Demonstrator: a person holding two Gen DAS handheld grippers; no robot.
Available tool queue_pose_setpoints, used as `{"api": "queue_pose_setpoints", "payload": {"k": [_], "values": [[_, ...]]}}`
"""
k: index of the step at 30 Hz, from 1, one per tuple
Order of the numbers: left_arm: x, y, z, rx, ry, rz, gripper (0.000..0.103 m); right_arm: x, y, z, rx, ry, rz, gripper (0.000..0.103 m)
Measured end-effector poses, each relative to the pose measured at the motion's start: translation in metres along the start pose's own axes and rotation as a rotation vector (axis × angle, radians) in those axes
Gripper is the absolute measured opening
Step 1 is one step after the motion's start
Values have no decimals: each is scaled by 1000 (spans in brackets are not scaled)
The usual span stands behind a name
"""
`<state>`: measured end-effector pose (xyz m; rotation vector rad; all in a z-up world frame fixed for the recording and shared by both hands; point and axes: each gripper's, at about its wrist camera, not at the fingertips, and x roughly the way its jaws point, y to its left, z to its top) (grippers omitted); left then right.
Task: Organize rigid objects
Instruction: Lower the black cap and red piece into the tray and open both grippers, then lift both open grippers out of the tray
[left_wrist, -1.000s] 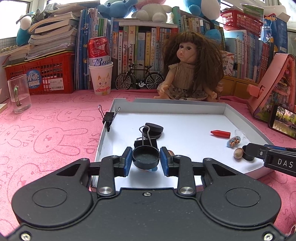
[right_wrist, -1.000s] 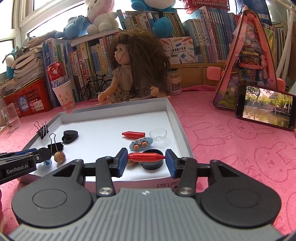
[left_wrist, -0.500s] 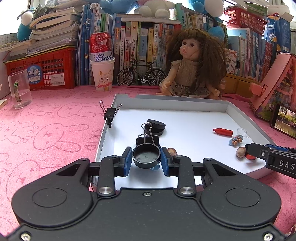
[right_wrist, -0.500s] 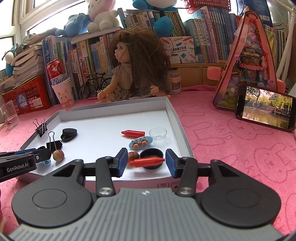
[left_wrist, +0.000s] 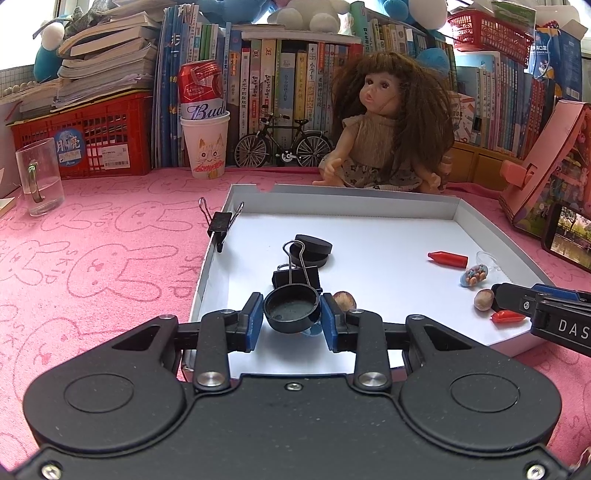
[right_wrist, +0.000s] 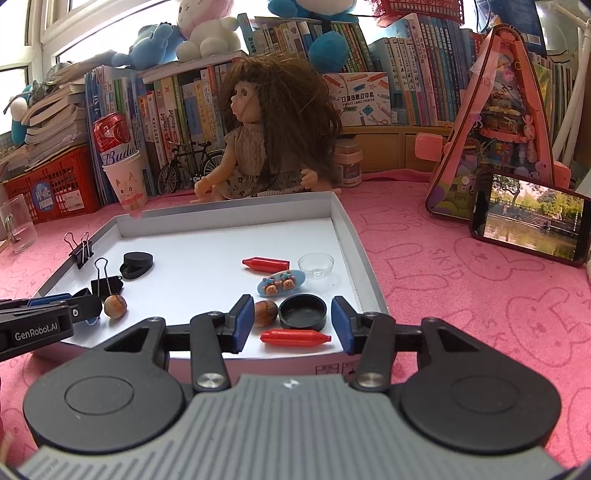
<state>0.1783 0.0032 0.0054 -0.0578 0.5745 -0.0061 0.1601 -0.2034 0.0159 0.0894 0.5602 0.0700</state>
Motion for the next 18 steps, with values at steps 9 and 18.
{"api": "queue_pose_setpoints", "payload": {"k": [9,18], "values": [[0,-1,0,7,-1,-3,39,1,3,0,-19,6,0,68],[-3,-1,-1,11,-7,1,52,-1,7,0,-33,4,-2,81]]}}
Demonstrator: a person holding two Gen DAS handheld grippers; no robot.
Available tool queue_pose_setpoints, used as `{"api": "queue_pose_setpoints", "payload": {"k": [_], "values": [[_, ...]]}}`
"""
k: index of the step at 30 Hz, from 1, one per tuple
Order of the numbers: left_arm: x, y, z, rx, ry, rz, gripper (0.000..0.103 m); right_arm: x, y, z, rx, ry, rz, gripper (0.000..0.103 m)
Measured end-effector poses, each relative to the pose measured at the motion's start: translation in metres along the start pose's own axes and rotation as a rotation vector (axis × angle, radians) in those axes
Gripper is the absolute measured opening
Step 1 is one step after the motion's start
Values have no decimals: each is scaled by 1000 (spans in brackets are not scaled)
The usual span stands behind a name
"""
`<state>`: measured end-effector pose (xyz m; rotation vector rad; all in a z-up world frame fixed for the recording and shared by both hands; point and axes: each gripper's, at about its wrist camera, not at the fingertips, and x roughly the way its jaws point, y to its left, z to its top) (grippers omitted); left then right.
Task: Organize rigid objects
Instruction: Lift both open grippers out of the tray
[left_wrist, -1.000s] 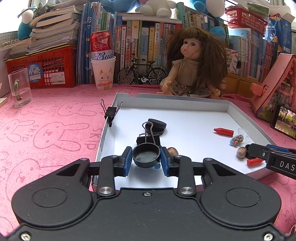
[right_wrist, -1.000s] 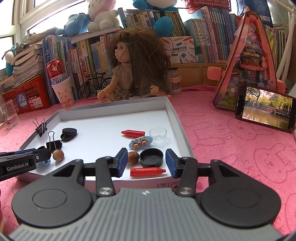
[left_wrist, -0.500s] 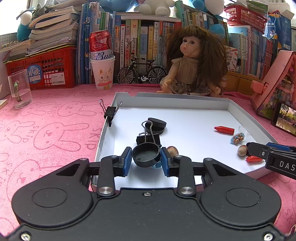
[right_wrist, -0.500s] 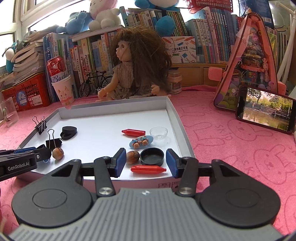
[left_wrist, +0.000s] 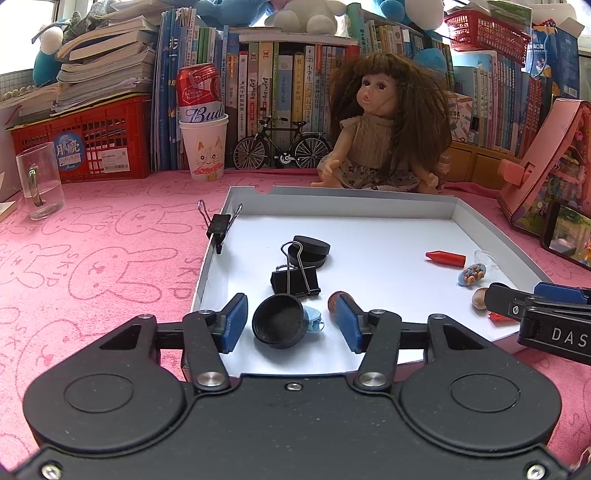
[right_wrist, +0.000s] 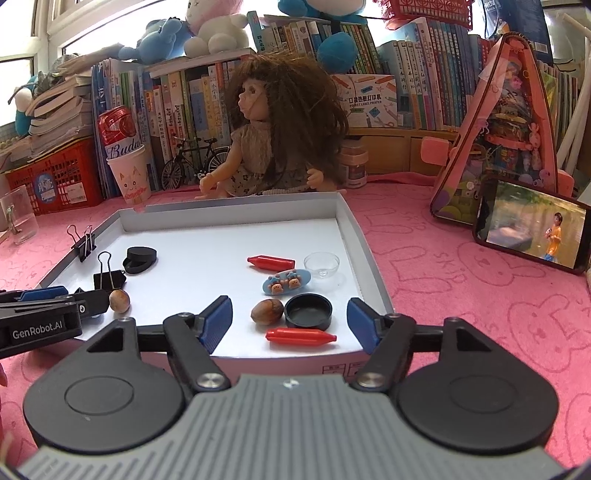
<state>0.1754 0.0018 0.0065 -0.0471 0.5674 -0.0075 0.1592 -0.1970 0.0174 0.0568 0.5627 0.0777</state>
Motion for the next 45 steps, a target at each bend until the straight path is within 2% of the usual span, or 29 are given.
{"api": "queue_pose_setpoints", "payload": {"k": [19,31,45], "values": [[-42,2,1,-8,-61,-56,72,-31,5,4,-38,-49,8,89],[-70,6,-6,-9,-67,-83,75,-49,-2,-3,-10,-53,16,92],[-86,6,-31,14,-27,-90,75,-64,-1,-27,-14,-21,14,94]]}}
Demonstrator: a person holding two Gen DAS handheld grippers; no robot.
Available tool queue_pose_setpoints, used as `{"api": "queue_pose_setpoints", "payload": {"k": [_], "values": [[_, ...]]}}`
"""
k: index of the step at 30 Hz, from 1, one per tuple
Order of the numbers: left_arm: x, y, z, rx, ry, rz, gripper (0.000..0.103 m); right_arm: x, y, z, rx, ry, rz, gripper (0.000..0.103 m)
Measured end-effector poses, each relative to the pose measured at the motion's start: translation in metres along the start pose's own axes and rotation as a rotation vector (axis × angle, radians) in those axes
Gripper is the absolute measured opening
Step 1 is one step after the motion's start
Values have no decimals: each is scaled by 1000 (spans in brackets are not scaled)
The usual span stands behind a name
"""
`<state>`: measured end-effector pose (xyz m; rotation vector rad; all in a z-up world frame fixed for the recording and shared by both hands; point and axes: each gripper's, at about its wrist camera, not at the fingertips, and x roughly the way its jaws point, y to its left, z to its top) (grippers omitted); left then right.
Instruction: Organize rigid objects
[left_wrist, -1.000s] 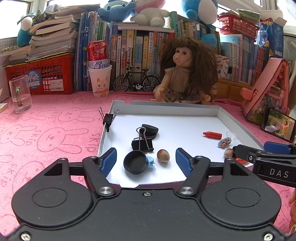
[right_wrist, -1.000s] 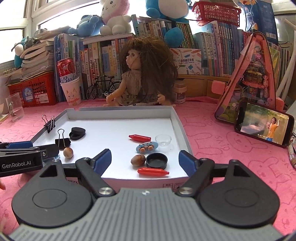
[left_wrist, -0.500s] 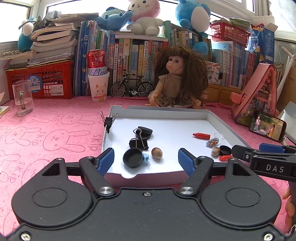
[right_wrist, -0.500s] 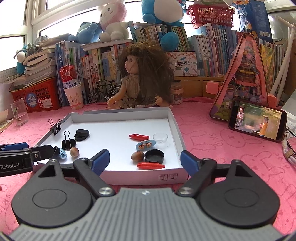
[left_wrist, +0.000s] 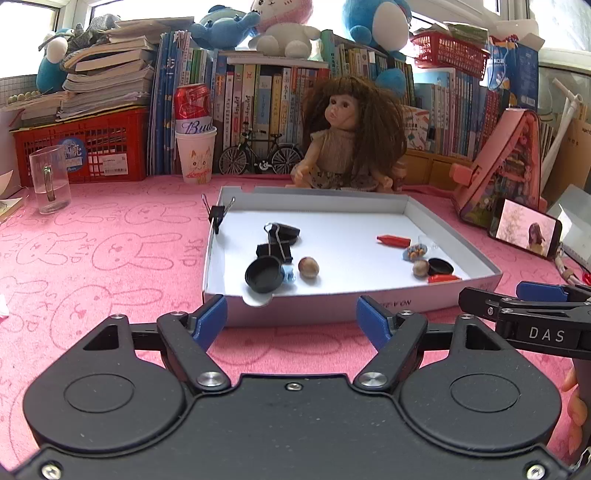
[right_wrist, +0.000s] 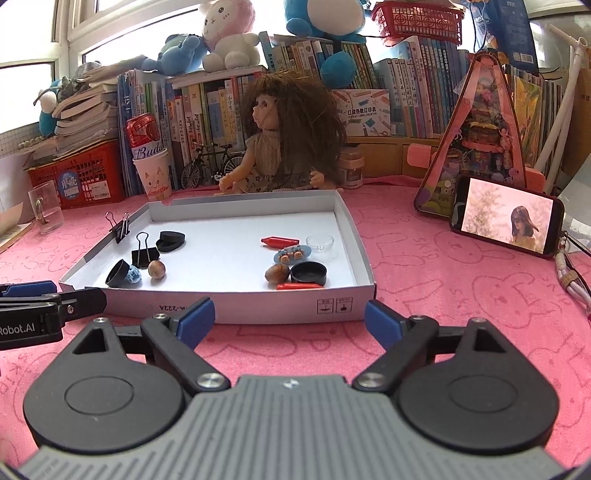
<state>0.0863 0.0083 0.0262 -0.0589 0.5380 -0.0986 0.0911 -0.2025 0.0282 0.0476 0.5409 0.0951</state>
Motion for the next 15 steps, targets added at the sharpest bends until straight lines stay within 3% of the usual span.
{"api": "queue_pose_setpoints", "payload": {"k": [15], "values": [[16,-3,-21,19,89,46,79,15,-2,-15,8,85,-72,94]]}}
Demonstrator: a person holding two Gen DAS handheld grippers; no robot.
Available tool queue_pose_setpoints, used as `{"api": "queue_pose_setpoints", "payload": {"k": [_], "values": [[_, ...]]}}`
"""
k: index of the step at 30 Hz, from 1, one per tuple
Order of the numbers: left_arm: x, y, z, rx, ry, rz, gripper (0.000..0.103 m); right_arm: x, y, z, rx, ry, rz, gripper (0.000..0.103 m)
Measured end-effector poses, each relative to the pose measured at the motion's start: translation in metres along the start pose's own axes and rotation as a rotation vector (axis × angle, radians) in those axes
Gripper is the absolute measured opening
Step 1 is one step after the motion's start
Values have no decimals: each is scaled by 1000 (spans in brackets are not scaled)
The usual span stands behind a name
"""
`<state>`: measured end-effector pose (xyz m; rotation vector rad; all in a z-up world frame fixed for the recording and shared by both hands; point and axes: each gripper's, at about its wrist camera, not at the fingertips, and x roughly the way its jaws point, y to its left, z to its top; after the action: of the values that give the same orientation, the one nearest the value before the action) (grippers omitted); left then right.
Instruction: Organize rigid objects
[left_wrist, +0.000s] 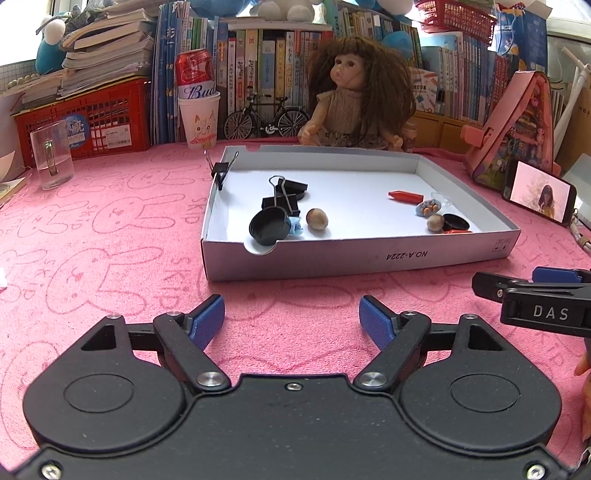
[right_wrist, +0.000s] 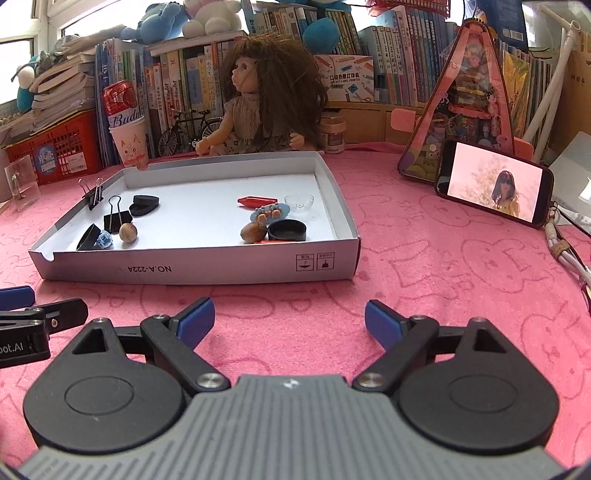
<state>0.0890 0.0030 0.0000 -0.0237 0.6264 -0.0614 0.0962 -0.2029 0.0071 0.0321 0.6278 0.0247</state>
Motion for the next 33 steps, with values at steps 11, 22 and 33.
{"api": "queue_pose_setpoints", "payload": {"k": [11,22,33], "values": [[4,-4,-2,10,-14,37,86,7,6,0,-31,49,-7,103],[8,-4,-1,2,4,68,98,8,7,1,-46,60,-16,103],[10,-4,0,4,17,67,103,8,7,0,-46,60,-16,103]]}}
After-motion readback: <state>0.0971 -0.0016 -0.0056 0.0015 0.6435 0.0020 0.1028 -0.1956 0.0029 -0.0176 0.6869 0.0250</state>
